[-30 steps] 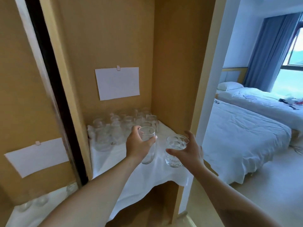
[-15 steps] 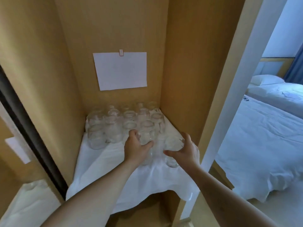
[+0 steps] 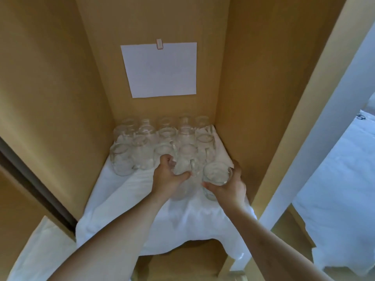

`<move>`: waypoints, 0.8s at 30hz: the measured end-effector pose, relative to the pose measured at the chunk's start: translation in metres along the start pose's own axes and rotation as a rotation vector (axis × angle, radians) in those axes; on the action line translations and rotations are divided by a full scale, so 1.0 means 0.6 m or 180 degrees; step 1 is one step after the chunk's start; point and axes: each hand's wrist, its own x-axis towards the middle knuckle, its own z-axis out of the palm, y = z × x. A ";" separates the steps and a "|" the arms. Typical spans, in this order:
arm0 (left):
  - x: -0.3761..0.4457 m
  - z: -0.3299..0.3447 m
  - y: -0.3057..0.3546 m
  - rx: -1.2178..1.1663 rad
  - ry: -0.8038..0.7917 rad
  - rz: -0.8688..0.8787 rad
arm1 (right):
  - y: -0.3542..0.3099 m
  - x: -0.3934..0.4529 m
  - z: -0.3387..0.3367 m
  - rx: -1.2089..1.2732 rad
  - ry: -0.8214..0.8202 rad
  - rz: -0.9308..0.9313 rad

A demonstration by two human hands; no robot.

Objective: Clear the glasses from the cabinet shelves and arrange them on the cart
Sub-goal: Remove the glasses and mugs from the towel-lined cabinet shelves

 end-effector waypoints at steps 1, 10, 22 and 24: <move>0.007 0.002 0.000 -0.0011 -0.0007 0.0014 | 0.005 -0.003 0.001 0.0149 0.0039 0.0055; 0.029 0.018 -0.023 -0.0096 -0.0136 0.0122 | 0.059 -0.018 0.021 0.0400 -0.0171 0.0256; 0.030 0.016 -0.023 -0.0144 -0.0251 0.0095 | 0.044 -0.011 0.002 0.0764 0.0186 0.0443; 0.033 0.017 -0.023 -0.0144 -0.0267 0.0085 | 0.039 -0.010 0.000 0.0795 0.0253 0.0422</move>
